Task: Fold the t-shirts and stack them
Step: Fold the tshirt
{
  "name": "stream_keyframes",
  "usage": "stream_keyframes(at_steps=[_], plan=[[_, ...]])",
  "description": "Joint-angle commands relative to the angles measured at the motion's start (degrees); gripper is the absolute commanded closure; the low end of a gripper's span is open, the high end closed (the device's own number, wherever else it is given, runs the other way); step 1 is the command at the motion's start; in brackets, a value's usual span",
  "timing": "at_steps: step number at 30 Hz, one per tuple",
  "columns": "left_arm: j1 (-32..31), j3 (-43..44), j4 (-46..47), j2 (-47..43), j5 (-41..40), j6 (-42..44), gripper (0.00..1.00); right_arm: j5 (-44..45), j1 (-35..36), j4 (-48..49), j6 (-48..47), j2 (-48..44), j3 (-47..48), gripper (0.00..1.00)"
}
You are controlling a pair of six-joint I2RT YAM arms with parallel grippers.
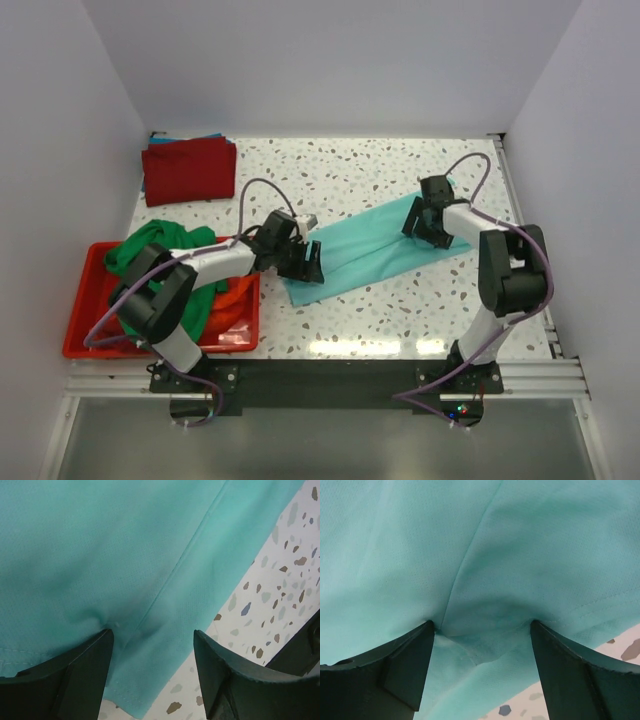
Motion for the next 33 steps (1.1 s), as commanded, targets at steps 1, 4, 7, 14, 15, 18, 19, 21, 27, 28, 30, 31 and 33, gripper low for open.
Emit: stream_keyframes(at_steps=[1, 4, 7, 14, 15, 18, 19, 21, 27, 28, 30, 31, 33], plan=[[-2.23, -3.70, 0.47, -0.98, -1.13, -3.42, 0.30, 2.51, -0.12, 1.78, 1.27, 4.80, 2.29, 0.19], [-3.73, -5.81, 1.44, -1.77, -1.40, -7.63, 0.30, 2.26, -0.12, 0.82, 0.57, 8.93, 6.33, 0.19], [-6.10, -6.70, 3.46, -2.22, -0.62, -12.37, 0.30, 2.17, -0.12, 0.29, -0.13, 12.70, 11.16, 0.19], [-12.60, -2.66, 7.14, 1.38, -0.26, -16.87, 0.29, -0.47, -0.12, -2.87, -1.98, 19.21, 21.28, 0.19], [-13.22, -2.22, 7.15, 1.91, -0.09, -17.48, 0.30, -0.73, -0.12, -3.05, -1.98, 19.74, 22.16, 0.19], [-15.94, -0.55, 10.75, 4.10, 0.70, -19.41, 0.29, -2.05, -0.03, -4.53, -2.68, 21.85, 26.20, 0.19], [-17.26, 0.23, 11.37, 5.24, 0.97, -20.20, 0.29, -2.31, 0.05, -4.98, -2.94, 22.38, 28.21, 0.19], [-18.58, 1.03, 12.34, 6.30, 1.23, -21.00, 0.29, -2.58, 0.32, -6.29, -3.82, 23.79, 30.07, 0.19], [-23.33, 3.58, 15.06, 9.64, 2.11, -23.46, 0.29, -2.75, 1.11, -7.97, -7.42, 25.81, 35.00, 0.18], [-24.03, 3.93, 15.67, 10.00, 2.37, -23.72, 0.29, -3.54, 1.11, -7.80, -8.30, 25.64, 35.26, 0.18], [-24.82, 5.24, 15.94, 10.44, 2.29, -23.38, 0.29, -4.51, 1.20, -7.71, -8.92, 24.77, 35.18, 0.18], [-25.00, 5.77, 15.94, 10.44, 1.85, -23.03, 0.29, -5.91, 1.28, -7.62, -9.01, 24.06, 34.74, 0.18], [-25.00, 7.35, 15.59, 10.00, 0.63, -21.63, 0.28, -7.76, 1.55, -5.61, -9.10, 20.82, 32.21, 0.17]])
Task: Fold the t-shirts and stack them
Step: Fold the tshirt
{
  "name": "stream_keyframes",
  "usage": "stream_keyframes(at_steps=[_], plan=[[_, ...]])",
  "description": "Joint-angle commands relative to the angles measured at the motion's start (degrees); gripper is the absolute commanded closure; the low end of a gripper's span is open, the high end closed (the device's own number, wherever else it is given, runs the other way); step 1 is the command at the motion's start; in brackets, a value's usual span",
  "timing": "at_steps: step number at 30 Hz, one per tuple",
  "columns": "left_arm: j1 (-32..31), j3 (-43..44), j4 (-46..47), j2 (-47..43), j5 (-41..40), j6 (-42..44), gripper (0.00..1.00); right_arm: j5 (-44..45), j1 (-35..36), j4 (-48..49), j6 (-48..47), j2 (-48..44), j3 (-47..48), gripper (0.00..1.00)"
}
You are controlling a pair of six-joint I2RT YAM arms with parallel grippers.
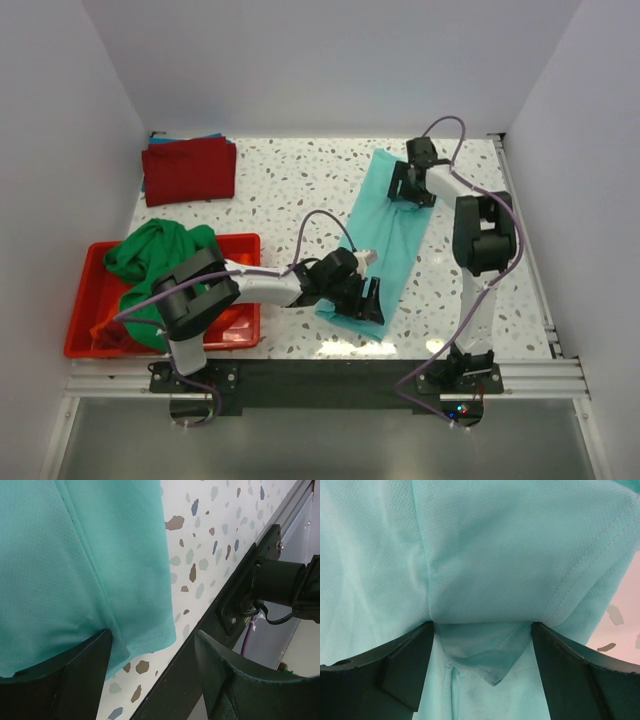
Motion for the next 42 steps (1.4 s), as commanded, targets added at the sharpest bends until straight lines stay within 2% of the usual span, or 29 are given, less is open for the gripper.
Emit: stream_keyframes(at_steps=[1, 6, 11, 14, 18, 24, 27, 31, 39, 42], plan=[[-0.61, 3.55, -0.95, 0.01, -1.04, 1.53, 0.28, -5.93, 0.85, 0.83, -0.99, -4.24, -2.45, 0.17], [-0.52, 14.08, -9.81, -2.09, -4.90, 8.90, 0.23, -5.76, 1.55, 0.56, -0.99, -13.64, -6.57, 0.16], [-0.17, 17.19, -14.84, -5.78, -8.51, 12.25, 0.19, -5.84, 1.81, -1.54, 1.91, -26.91, -11.15, 0.16], [0.27, 15.17, -18.44, -9.64, -10.88, 14.27, 0.19, -5.94, 3.48, -4.34, 3.14, -34.28, -15.80, 0.17], [0.36, 7.18, -23.88, -14.66, -17.55, 17.61, 0.19, -5.15, 7.43, -9.62, 6.64, -43.35, -25.80, 0.18], [0.27, -4.32, -28.90, -25.71, -27.21, 15.96, 0.21, -3.30, 14.99, -17.62, 15.86, -57.49, -40.83, 0.21], [0.27, -8.38, -31.45, -30.22, -29.86, 15.07, 0.22, -2.24, 20.95, -20.96, 21.48, -60.49, -46.12, 0.22], [0.18, -11.55, -31.28, -31.19, -29.44, 14.46, 0.22, -3.12, 26.06, -22.11, 28.00, -63.58, -50.97, 0.24], [-0.52, -14.63, -24.35, -30.14, -24.87, 14.19, 0.20, -3.47, 37.83, -18.86, 38.02, -58.93, -56.33, 0.32], [-1.14, -15.16, -22.76, -29.52, -24.25, 13.84, 0.20, -3.91, 39.43, -17.02, 39.44, -56.99, -57.30, 0.35]])
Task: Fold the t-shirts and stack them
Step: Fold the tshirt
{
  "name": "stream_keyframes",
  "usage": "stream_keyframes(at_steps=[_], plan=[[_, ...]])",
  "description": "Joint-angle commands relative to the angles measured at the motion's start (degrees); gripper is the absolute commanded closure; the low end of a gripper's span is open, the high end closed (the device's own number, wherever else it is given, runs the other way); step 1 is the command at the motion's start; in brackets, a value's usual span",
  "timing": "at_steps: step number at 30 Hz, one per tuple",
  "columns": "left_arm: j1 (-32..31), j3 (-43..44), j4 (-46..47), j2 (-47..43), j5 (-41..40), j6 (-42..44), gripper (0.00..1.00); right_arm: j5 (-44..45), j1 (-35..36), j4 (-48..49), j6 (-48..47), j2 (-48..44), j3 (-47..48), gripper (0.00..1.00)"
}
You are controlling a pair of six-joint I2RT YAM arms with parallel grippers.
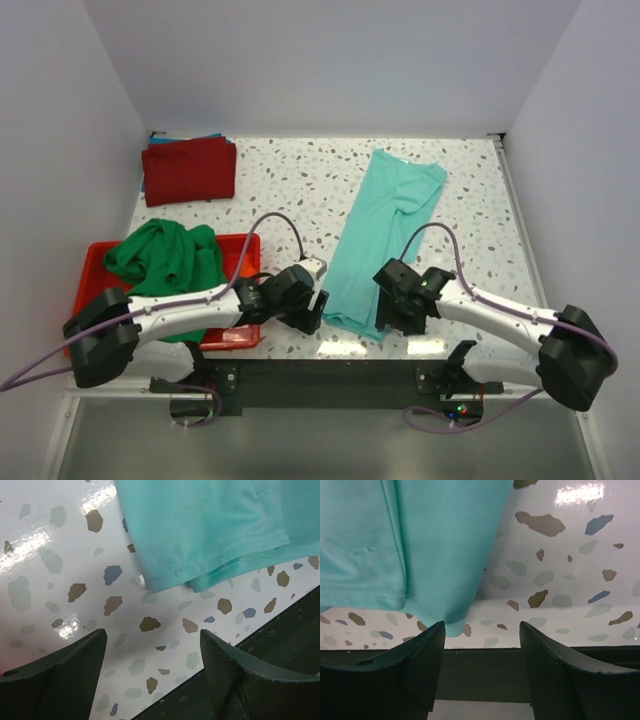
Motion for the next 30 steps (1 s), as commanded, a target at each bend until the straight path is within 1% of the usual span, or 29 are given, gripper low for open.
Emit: stream_keyframes(at_steps=[1, 7, 14, 23, 30], plan=[[-0.94, -0.49, 5.70, 0.38, 1.30, -1.00, 0.20, -0.24, 1.97, 3.16, 5.41, 1.52, -1.19, 0.36], [-1.12, -1.11, 9.04, 2.13, 2.09, -0.65, 0.19, -1.73, 2.59, 8.08, 5.32, 4.25, -1.28, 0.39], [-1.82, -0.32, 11.24, 4.42, 1.83, -0.74, 0.18, -2.43, 2.76, 10.02, 5.41, 5.48, -1.11, 0.39], [-2.52, 0.30, 13.79, 8.02, -2.03, -1.09, 0.18, -3.14, 2.85, 11.16, 4.97, 6.88, -1.02, 0.39], [-2.70, 0.65, 15.20, 8.73, -4.50, -1.44, 0.22, -3.14, 2.85, 11.25, 4.71, 8.12, -1.46, 0.41]])
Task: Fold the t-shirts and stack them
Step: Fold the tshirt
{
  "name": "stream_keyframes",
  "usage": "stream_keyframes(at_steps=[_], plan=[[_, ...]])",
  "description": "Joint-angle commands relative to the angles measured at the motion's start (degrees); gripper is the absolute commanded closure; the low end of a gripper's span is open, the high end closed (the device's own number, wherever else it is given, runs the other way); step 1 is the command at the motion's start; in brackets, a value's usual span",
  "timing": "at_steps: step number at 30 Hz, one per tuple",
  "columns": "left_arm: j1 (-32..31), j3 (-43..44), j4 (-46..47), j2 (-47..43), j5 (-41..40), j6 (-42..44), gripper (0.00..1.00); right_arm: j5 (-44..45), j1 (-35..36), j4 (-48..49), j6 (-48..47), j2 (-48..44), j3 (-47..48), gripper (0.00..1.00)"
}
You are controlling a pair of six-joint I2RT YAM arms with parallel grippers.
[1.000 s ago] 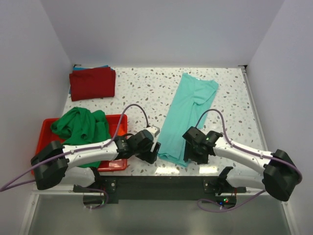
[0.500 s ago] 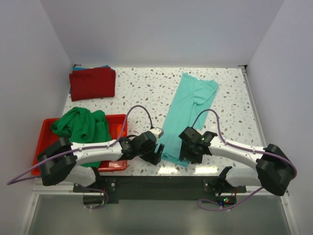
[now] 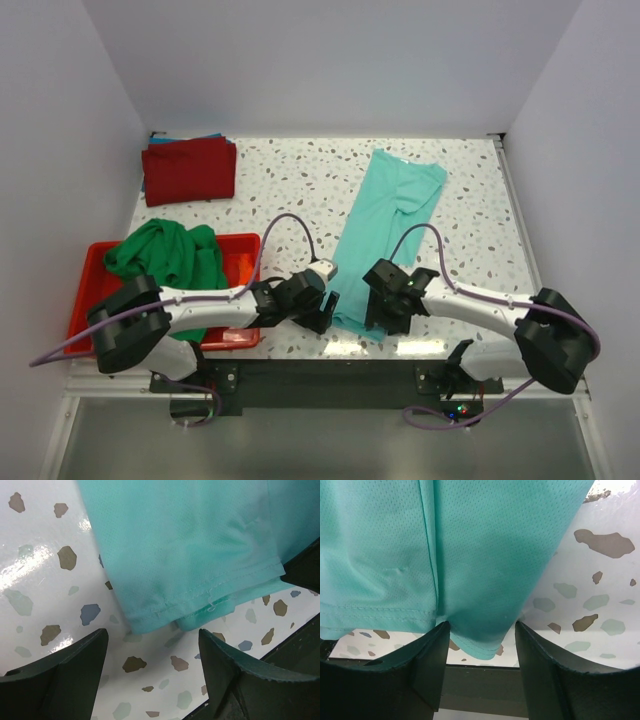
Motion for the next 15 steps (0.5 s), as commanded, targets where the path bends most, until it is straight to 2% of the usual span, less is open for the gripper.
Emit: stream_keyframes(at_steps=[1, 9, 13, 15], plan=[[-0.36, 1.50, 2.91, 0.73, -2.79, -1.07, 0.23, -0.23, 0.42, 1.00, 0.79, 0.58, -0.15, 0.43], [-0.45, 1.50, 3.97, 2.49, -4.38, -0.89, 0.30, 0.64, 0.34, -0.84, 1.23, -0.04, -0.59, 0.51], [-0.45, 1.33, 4.58, 2.75, -4.38, -0.89, 0.35, 0.91, 0.43, -1.72, 1.32, -0.39, -0.85, 0.60], [-0.45, 1.33, 4.84, 2.75, -4.46, -0.89, 0.39, 1.08, 0.43, -2.08, 1.41, -0.39, -0.85, 0.62]])
